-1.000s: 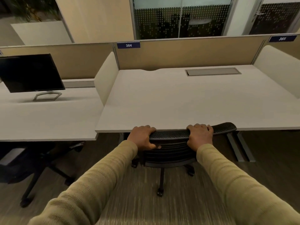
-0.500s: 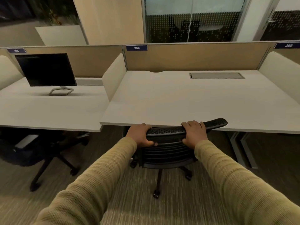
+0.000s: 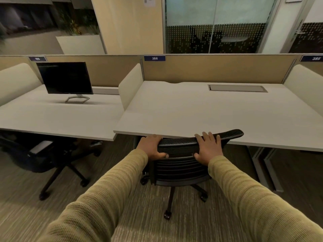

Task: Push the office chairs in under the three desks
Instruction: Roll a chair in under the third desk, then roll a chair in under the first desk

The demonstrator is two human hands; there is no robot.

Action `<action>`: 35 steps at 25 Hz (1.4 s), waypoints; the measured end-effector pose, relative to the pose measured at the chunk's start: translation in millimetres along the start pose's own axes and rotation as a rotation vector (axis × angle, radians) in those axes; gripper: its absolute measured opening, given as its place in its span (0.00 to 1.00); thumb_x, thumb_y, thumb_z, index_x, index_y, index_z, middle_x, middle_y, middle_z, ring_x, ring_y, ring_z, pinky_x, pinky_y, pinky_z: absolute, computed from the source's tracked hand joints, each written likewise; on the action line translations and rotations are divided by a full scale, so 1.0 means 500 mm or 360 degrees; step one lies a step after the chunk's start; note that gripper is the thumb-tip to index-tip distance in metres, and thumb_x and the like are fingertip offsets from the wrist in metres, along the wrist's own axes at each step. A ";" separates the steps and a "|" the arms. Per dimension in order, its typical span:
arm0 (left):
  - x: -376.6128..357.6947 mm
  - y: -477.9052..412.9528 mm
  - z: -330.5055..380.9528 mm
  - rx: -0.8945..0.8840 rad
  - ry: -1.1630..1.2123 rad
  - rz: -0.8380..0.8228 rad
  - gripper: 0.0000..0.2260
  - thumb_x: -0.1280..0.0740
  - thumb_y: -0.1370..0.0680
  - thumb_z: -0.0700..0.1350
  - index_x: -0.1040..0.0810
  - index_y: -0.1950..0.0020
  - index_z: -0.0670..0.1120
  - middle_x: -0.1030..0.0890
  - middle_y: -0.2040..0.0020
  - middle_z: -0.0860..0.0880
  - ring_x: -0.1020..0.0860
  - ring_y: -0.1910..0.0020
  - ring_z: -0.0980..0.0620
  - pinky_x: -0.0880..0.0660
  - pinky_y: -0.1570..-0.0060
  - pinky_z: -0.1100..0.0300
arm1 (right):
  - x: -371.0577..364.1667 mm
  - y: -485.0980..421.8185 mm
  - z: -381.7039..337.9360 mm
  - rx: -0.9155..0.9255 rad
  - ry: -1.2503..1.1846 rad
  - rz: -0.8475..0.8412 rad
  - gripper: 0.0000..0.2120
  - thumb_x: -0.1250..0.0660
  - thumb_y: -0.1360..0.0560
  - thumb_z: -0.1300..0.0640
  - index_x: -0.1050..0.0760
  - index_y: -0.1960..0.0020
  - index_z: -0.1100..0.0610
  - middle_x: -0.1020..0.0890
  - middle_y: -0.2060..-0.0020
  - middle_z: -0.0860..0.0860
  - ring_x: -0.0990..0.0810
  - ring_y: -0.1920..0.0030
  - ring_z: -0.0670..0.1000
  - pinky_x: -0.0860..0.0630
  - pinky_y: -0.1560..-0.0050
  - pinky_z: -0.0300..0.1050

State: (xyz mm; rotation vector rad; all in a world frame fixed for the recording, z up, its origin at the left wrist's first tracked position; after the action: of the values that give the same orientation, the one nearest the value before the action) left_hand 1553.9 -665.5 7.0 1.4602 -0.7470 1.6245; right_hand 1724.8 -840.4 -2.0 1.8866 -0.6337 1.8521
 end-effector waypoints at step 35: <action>0.004 0.787 -0.601 0.1201 -0.0138 0.0572 0.40 0.49 0.21 0.70 0.52 0.17 0.48 0.50 0.17 0.43 0.56 0.18 0.46 0.60 0.22 0.40 | -0.031 0.186 -0.991 0.1133 -0.0341 0.0011 0.40 0.43 0.24 0.30 0.53 0.20 0.47 0.46 0.20 0.54 0.52 0.21 0.58 0.59 0.24 0.61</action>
State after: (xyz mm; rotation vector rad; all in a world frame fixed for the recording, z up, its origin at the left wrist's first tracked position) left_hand 1062.6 -605.8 -3.3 2.0058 -0.4690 2.2841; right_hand 1269.2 -623.6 -7.0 2.5408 -0.0165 2.0657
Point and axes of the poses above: each hand's wrist, its own y-axis away from the middle knuckle, its own x-axis out of the back of the hand, z = x × y, the point moved 5 cm from there along -y, towards the middle knuckle
